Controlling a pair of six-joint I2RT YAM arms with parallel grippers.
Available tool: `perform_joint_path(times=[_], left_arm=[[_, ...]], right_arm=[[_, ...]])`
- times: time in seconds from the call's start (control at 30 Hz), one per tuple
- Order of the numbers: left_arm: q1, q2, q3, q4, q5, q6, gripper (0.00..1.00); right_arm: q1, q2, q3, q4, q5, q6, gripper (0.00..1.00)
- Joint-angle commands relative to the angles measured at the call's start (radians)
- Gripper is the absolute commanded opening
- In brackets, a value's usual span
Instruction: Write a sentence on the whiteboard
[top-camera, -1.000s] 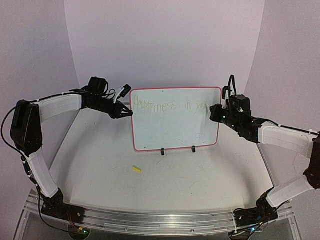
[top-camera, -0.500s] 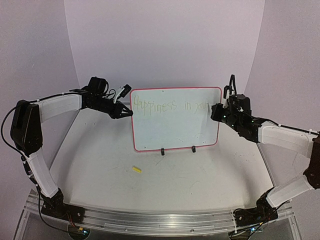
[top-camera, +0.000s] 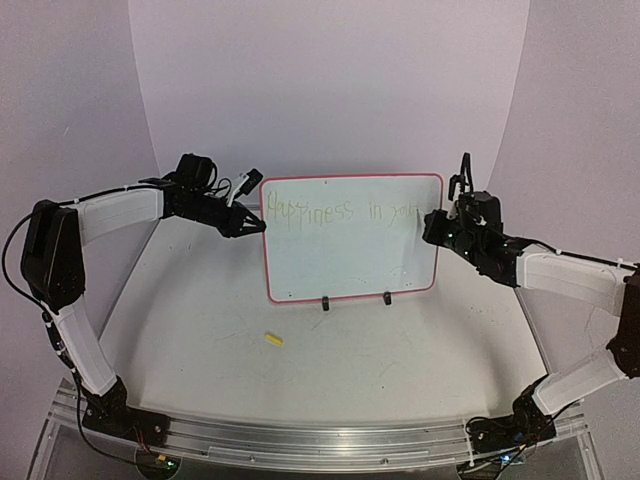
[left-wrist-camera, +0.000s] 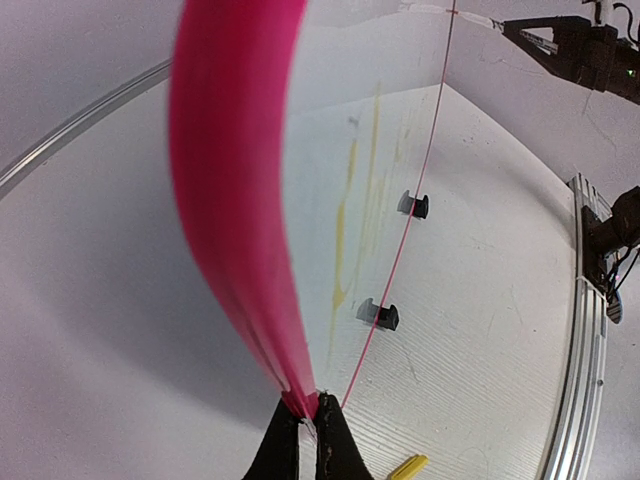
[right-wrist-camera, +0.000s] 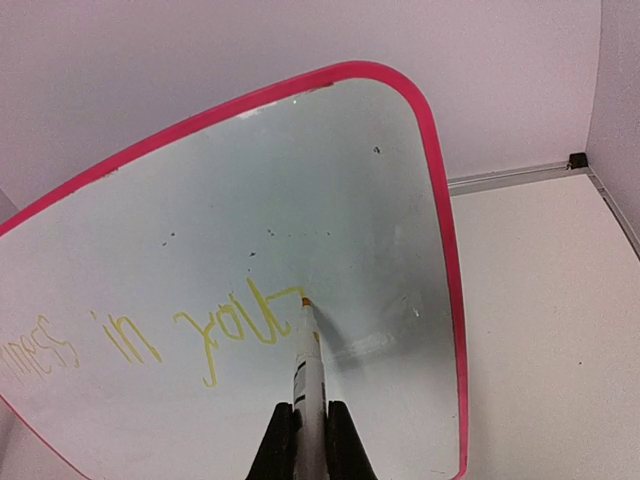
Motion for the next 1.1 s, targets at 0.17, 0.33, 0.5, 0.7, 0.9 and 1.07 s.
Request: perform_joint_path(times=[0.17, 0.33, 0.5, 0.7, 0.9, 1.07], left_arm=[[-0.016, -0.033, 0.013, 0.001, -0.010, 0.037, 0.00], [-0.016, -0.034, 0.012, 0.001, -0.010, 0.037, 0.00], [-0.016, -0.037, 0.012, 0.001, -0.010, 0.037, 0.00], [-0.016, -0.038, 0.012, 0.001, -0.010, 0.037, 0.00], [-0.016, -0.037, 0.012, 0.002, -0.011, 0.037, 0.00], [-0.016, -0.036, 0.012, 0.002, -0.012, 0.036, 0.00]], right_arm=[[-0.007, 0.005, -0.026, 0.006, -0.002, 0.030, 0.00], [-0.007, 0.008, -0.002, 0.014, 0.003, 0.030, 0.00], [-0.007, 0.000, 0.013, 0.032, 0.005, 0.035, 0.00], [-0.007, -0.010, 0.031, 0.035, 0.012, 0.026, 0.00], [-0.007, -0.012, 0.041, 0.035, 0.019, 0.018, 0.00], [-0.007, -0.002, 0.039, 0.035, 0.034, 0.017, 0.00]])
